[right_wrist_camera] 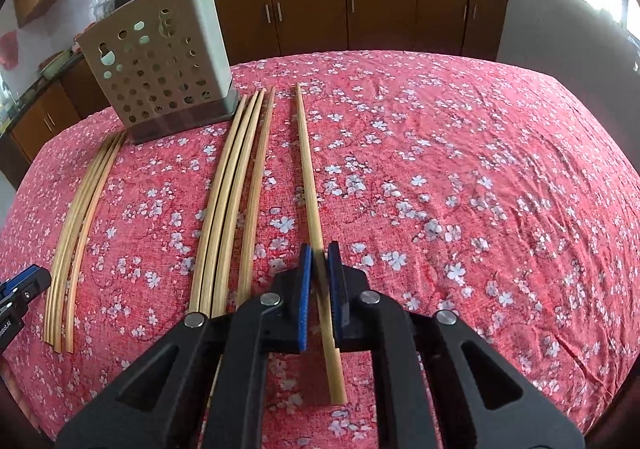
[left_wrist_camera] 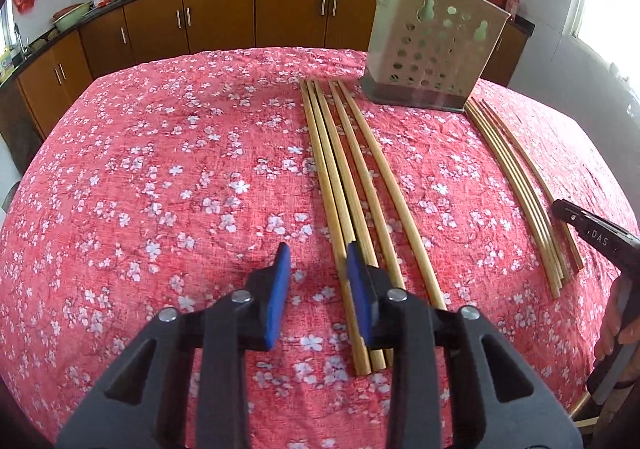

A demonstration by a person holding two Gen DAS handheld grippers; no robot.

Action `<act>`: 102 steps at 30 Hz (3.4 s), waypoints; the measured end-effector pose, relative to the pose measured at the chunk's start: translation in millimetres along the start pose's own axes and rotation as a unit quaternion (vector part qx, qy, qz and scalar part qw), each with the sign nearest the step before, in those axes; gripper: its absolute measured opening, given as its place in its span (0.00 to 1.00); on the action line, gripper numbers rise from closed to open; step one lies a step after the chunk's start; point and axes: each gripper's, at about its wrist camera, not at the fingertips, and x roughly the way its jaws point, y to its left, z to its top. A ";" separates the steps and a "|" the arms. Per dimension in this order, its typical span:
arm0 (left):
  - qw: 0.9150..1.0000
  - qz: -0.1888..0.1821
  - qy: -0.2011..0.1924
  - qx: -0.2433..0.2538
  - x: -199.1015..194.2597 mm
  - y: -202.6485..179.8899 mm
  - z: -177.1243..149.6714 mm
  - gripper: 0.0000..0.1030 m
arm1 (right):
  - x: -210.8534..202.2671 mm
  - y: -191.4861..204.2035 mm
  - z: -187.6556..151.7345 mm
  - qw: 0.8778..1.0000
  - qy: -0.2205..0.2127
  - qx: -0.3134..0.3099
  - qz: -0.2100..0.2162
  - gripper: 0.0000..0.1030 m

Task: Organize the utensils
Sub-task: 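Lower the left tool onto one chopstick while the right tool lowers onto another, then close the left tool on its chopstick while the right tool closes and lifts its chopstick, then carry both chopsticks over the beige holder and open both tools to drop them in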

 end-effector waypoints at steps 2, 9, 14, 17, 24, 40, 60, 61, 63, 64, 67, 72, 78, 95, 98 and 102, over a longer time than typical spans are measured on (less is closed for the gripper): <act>1.000 0.007 0.009 0.002 5.0 -0.2 2.1 0.21 | 1.3 1.3 0.4 1.000 -0.001 -0.001 -0.001 0.09; 0.999 0.036 0.008 0.023 16.8 1.9 14.5 0.13 | 5.4 1.8 5.3 1.000 -0.002 -0.004 -0.004 0.10; 0.998 0.058 0.004 -0.013 31.7 32.7 37.4 0.10 | 14.3 -3.9 16.1 1.000 -0.005 -0.009 -0.010 0.10; 0.998 0.063 -0.001 -0.026 36.0 50.3 45.1 0.13 | 21.7 -19.4 27.4 1.000 -0.008 0.012 -0.022 0.10; 0.998 0.042 -0.013 -0.036 32.4 61.3 39.8 0.13 | 25.9 -36.4 36.2 0.999 -0.013 0.037 -0.015 0.10; 0.998 0.055 -0.007 -0.017 23.3 58.2 28.1 0.13 | 10.9 -34.2 14.3 1.000 -0.014 0.024 -0.013 0.11; 0.997 0.046 -0.058 -0.014 -26.7 59.8 36.9 0.08 | -49.7 -48.0 30.3 0.994 -0.104 0.034 0.023 0.08; 0.996 0.045 -0.072 -0.015 -37.1 59.3 40.8 0.08 | -56.6 -48.5 32.3 0.993 -0.114 0.033 0.024 0.08; 0.994 0.043 -0.101 -0.017 -58.2 57.7 49.8 0.08 | -73.4 -49.6 37.8 0.989 -0.140 0.035 0.030 0.08; 0.992 0.040 -0.115 -0.019 -67.9 57.2 54.2 0.08 | -78.6 -49.5 40.2 0.988 -0.149 0.037 0.032 0.08; 0.988 0.035 -0.151 -0.023 -92.4 54.1 68.4 0.08 | -97.3 -48.4 51.4 0.982 -0.179 0.043 0.038 0.08; 0.981 0.031 -0.189 -0.026 -117.8 50.7 94.9 0.08 | -113.5 -45.1 66.8 0.977 -0.207 0.037 0.038 0.08; 0.976 0.016 -0.212 -0.042 -137.2 52.7 132.2 0.07 | -136.0 -43.2 102.1 0.968 -0.242 0.041 0.052 0.08; 0.926 -0.065 -0.368 -0.047 -181.2 -37.5 220.5 0.07 | -165.3 24.3 177.6 0.916 -0.378 0.040 0.128 0.08; 0.932 -0.068 -0.355 -0.037 -156.2 -51.0 224.4 0.07 | -146.2 33.5 179.6 0.924 -0.360 0.035 0.124 0.08; 0.940 -0.068 -0.332 -0.029 -121.8 -60.2 223.6 0.07 | -122.9 43.8 176.1 0.935 -0.333 0.026 0.122 0.08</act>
